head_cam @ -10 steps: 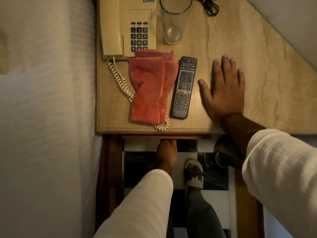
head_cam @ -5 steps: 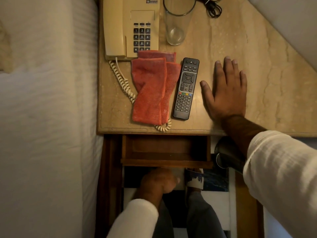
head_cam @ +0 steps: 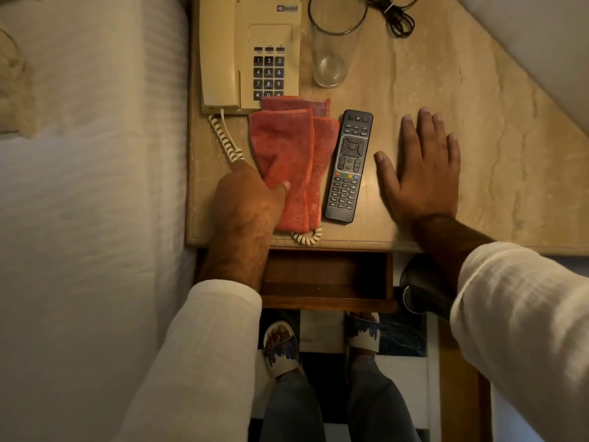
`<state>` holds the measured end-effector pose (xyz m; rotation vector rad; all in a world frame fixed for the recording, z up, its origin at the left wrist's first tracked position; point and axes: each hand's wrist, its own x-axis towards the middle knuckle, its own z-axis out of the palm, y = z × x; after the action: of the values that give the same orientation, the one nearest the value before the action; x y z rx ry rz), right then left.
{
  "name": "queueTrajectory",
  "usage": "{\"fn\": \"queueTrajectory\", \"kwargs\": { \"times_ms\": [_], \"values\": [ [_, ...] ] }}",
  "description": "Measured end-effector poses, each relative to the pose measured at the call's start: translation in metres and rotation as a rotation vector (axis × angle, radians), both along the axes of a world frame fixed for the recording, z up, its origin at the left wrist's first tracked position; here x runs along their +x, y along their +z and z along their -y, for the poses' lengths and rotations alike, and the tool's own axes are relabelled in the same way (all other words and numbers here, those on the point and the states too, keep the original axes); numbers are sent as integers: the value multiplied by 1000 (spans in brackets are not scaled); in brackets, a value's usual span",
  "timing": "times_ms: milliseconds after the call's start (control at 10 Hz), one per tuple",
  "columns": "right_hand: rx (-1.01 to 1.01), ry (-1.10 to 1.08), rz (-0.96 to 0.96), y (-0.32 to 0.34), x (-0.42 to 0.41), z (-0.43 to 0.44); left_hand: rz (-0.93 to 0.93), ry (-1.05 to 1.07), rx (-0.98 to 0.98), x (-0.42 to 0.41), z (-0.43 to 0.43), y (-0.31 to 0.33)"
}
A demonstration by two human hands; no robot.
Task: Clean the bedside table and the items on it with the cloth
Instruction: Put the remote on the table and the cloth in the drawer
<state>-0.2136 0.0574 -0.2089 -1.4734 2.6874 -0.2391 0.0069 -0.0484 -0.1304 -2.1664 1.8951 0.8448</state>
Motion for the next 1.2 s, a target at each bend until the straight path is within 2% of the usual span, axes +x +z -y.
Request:
{"fn": "queueTrajectory", "kwargs": {
  "times_ms": [100, 200, 300, 400, 500, 600, 700, 800, 900, 1000, 1100, 1200],
  "values": [
    [7, 0, -2, 0, 0, 0, -154, 81, -25, -1, -3, 4],
    [10, -1, -5, -1, 0, 0, -565, 261, -11, 2, -5, 25],
    [18, -5, -10, -1, -1, 0, -695, 60, -156, 20, -13, 62],
    [22, -4, -15, 0, 0, 1, -826, -279, -65, 50, -30, 99],
    [18, -5, -5, 0, -1, 1, -896, -441, 195, 77, -45, 102],
    [14, -6, -15, 0, -1, -1, -914, -407, 482, 86, -62, 66],
    [19, 3, -10, 1, -1, -1, -773, -362, 647, 85, -79, -2],
    [23, 2, -5, 2, -1, 0, -653, -324, 681, 80, -86, -67],
    [27, 3, -11, 2, 0, -1, -591, -285, 661, 75, -84, -110],
    [30, 2, -6, 2, 0, 0, -353, -387, 539, 70, -78, -143],
    [25, -1, -1, 2, 0, -1, -163, -378, 460, 69, -72, -153],
    [26, -1, -8, 2, 0, 0, -123, -352, 385, 73, -72, -152]
  ]
}}
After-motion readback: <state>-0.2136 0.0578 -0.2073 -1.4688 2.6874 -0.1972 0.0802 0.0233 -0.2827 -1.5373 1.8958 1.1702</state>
